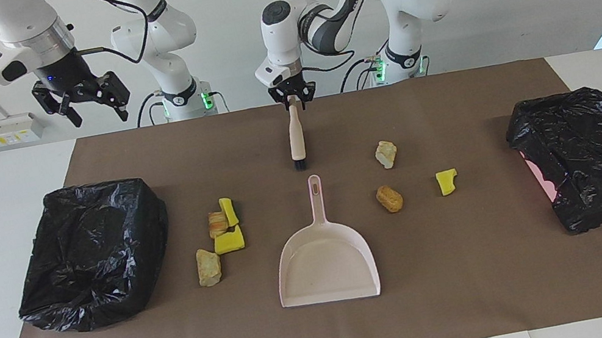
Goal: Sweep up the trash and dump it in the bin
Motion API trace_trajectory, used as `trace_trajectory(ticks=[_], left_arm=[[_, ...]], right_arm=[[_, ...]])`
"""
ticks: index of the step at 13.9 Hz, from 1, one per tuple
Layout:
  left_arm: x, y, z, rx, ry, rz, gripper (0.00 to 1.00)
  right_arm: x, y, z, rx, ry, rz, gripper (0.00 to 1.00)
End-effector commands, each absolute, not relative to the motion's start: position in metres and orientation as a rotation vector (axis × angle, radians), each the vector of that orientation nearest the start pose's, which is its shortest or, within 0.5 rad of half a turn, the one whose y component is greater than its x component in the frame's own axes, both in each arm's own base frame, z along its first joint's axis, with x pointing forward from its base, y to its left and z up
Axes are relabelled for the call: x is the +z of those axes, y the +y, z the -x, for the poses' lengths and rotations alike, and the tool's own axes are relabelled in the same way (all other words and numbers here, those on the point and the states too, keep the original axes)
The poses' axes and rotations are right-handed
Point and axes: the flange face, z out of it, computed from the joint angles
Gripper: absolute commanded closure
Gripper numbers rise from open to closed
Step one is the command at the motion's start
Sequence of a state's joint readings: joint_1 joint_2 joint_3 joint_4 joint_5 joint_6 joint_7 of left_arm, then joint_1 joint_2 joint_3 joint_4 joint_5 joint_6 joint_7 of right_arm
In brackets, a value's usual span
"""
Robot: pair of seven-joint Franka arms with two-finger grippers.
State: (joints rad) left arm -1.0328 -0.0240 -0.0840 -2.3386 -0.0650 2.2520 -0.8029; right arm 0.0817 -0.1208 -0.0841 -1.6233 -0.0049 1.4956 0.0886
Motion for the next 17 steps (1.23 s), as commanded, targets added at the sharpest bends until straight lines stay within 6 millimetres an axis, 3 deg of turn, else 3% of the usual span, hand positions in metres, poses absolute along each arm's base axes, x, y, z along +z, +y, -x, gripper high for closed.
trace_trajectory(ticks=[1,4,7,10,11,12,14,17], left_arm=[[0.346,-0.443,-0.216,0.115,0.402,3.102,1.0],[0.368,-0.431,-0.235,0.139,0.345,3.088,1.0],[0.406,-0.39,-0.274,0.194,0.199,3.031,1.0],[0.439,-0.335,-0.318,0.143,0.034,3.032,1.0],[0.443,-0.317,-0.338,0.117,-0.039,3.033,1.0],[0.445,-0.305,-0.352,0.077,-0.068,3.014,1.0],[0.439,-0.262,-0.389,0.058,-0.209,2.996,1.0],[0.428,-0.198,-0.433,0.069,-0.135,3.022,1.0]], right_arm=[[0.657,-0.009,-0.501,0.023,0.112,3.115,0.0],[0.657,-0.008,-0.501,0.021,0.117,3.115,0.0],[0.656,0.006,-0.51,-0.003,0.097,3.125,0.0],[0.641,0.046,-0.537,0.013,0.152,3.122,0.0],[0.627,0.066,-0.547,0.051,0.158,3.129,0.0],[0.616,0.094,-0.555,0.05,0.147,3.134,0.0],[0.593,0.134,-0.575,0.027,0.197,3.131,0.0],[0.56,0.182,-0.594,-0.001,0.246,3.125,0.0]])
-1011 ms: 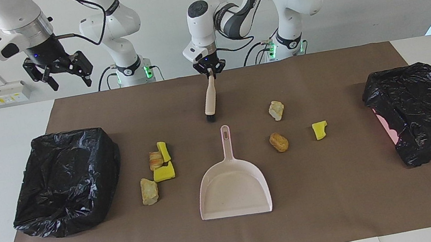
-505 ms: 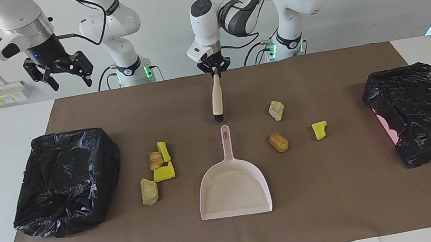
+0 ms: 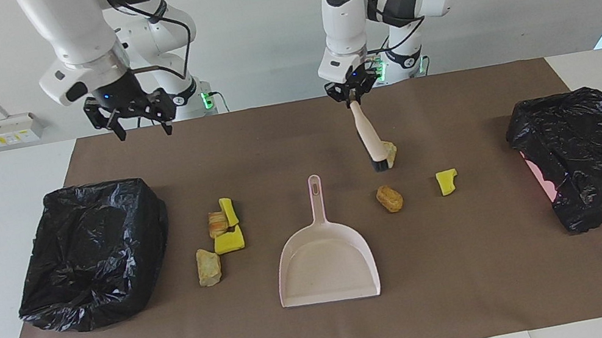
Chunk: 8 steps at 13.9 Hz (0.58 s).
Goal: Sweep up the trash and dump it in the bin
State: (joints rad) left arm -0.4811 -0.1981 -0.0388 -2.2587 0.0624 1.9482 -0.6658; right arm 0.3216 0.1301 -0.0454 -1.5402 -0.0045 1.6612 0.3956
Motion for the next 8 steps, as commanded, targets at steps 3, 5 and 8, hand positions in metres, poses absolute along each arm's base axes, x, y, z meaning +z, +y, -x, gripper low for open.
trace_trajectory(ticks=[3,5,8], left_arm=[[0.421,-0.13,-0.47,0.038,-0.069,3.052,1.0],[0.41,-0.091,-0.485,0.048,0.026,3.058,1.0],[0.39,-0.058,-0.499,0.057,0.115,3.064,1.0]], right_arm=[[0.503,0.244,-0.608,-0.027,0.327,3.107,0.0],[0.472,0.281,-0.61,-0.003,0.322,3.062,0.0],[0.418,0.342,-0.604,-0.02,0.254,3.042,0.0]])
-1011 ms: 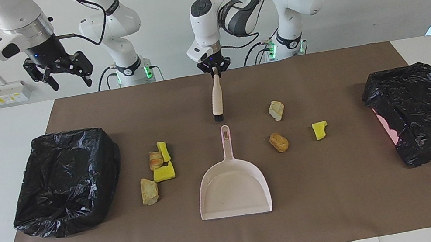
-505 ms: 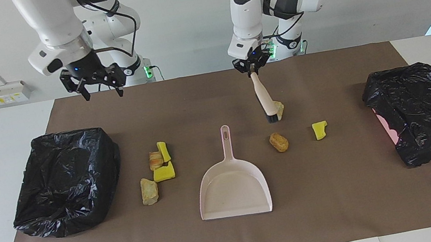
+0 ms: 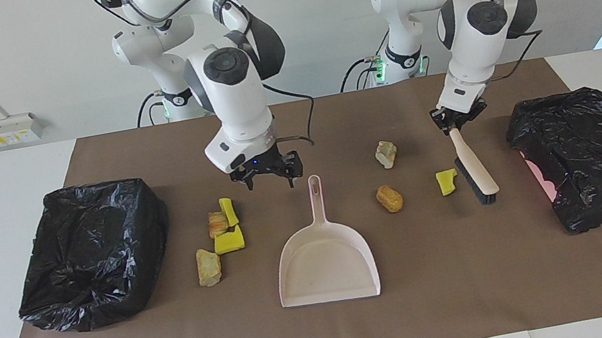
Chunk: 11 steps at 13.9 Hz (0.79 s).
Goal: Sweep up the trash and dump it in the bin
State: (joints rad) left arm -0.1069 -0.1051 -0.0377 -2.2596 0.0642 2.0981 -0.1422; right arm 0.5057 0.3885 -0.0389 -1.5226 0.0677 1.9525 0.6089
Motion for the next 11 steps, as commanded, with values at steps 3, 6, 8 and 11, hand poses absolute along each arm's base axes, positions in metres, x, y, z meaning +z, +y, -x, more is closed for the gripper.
trace_trajectory(ticks=[3,6,8,11], left_arm=[[0.371,-0.041,-0.501,0.114,0.297,3.055,1.0],[0.362,-0.04,-0.487,0.174,0.547,3.025,1.0],[0.36,-0.043,-0.479,0.217,0.714,2.995,1.0],[0.36,-0.076,-0.466,0.261,0.806,2.963,1.0]], right_arm=[[0.39,0.368,-0.597,-0.04,0.155,3.036,0.0],[0.369,0.371,-0.595,-0.028,0.085,3.044,0.0],[0.367,0.37,-0.596,-0.031,0.083,3.043,0.0],[0.357,0.368,-0.598,-0.033,0.067,3.045,0.0]])
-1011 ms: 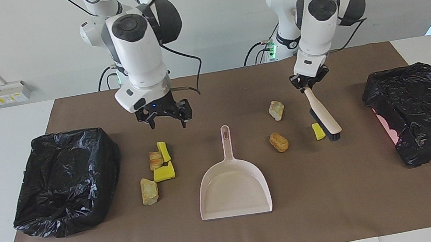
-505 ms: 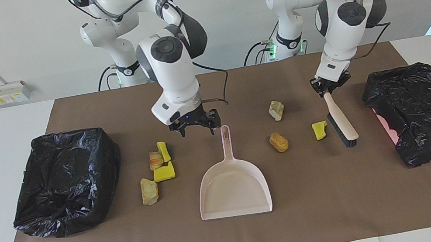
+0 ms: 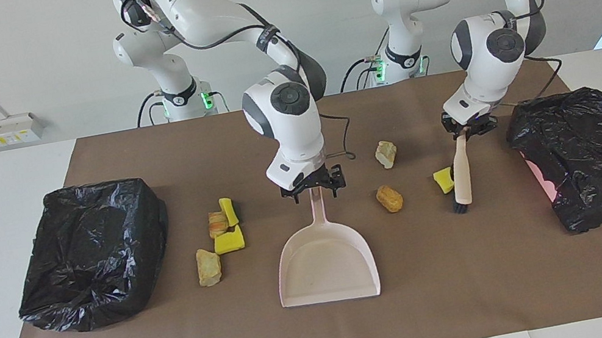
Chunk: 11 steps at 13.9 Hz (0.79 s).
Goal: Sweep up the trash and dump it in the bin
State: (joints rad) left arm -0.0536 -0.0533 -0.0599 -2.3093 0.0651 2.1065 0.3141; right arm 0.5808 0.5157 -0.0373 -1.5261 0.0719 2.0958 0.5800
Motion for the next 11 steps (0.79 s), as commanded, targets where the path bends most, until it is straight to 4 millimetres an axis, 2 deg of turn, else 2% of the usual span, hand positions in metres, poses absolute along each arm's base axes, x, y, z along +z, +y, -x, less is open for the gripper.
trace_trajectory(ticks=[1,3,4,5,7,8,9,10,11], left_arm=[[0.36,-0.093,-0.458,0.279,0.848,2.946,1.0],[0.36,-0.11,-0.448,0.346,0.883,2.944,1.0],[0.363,-0.115,-0.444,0.376,0.878,2.967,1.0],[0.365,-0.12,-0.443,0.406,0.877,2.986,1.0],[0.384,-0.119,-0.457,0.362,0.859,3.008,1.0],[0.4,-0.12,-0.463,0.346,0.851,3.039,1.0],[0.411,-0.124,-0.467,0.345,0.836,3.075,1.0],[0.419,-0.127,-0.472,0.324,0.836,3.094,1.0],[0.424,-0.136,-0.476,0.288,0.862,3.088,1.0]], right_arm=[[0.351,0.369,-0.599,-0.041,0.063,3.044,0.0],[0.343,0.371,-0.603,-0.071,0.069,3.032,0.0],[0.344,0.368,-0.605,-0.068,0.06,3.05,0.03],[0.344,0.367,-0.606,-0.073,0.057,3.054,0.15],[0.343,0.367,-0.606,-0.073,0.055,3.057,0.45],[0.346,0.367,-0.607,-0.075,0.059,3.053,0.62],[0.348,0.368,-0.606,-0.067,0.082,3.043,0.87],[0.351,0.372,-0.603,-0.059,0.112,3.031,1.0],[0.354,0.366,-0.607,-0.063,0.176,3.026,1.0]])
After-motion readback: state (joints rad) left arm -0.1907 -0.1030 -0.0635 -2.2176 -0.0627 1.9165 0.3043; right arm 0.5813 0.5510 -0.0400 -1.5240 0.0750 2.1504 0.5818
